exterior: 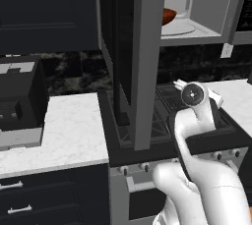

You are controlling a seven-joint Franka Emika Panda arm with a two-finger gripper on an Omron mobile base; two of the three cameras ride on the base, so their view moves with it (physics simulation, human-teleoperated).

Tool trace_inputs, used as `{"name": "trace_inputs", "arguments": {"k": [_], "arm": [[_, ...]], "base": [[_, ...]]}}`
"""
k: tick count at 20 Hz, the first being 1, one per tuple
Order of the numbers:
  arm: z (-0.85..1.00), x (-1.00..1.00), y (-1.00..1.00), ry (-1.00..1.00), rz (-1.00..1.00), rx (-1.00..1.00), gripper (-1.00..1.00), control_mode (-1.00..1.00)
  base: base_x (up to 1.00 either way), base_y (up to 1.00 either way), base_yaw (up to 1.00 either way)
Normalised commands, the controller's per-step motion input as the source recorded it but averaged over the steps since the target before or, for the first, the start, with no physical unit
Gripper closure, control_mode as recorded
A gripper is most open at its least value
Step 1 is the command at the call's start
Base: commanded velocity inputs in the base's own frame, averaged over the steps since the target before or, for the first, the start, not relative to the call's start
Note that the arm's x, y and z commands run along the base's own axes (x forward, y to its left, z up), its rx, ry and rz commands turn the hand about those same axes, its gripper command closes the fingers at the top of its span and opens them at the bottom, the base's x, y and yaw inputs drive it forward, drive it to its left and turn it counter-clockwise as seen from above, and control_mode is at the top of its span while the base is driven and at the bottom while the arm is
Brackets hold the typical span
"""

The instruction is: Open the microwave, place the bowl with waffle inside the microwave, then close the microwave door and turn it on.

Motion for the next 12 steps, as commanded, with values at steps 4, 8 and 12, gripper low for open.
{"name": "trace_inputs", "arguments": {"k": [4,8,12], "arm": [[-0.14,0.0,0.53,-0.24,0.0,-0.18,-1.0,-1.0],[-0.02,0.01,0.67,-0.19,0.0,-0.04,-1.0,-1.0],[0.0,0.07,0.82,-0.08,0.0,0.0,-1.0,-1.0]], "base": [[0.0,0.0,0.0],[0.0,0.0,0.0],[0.0,0.0,0.0]]}}
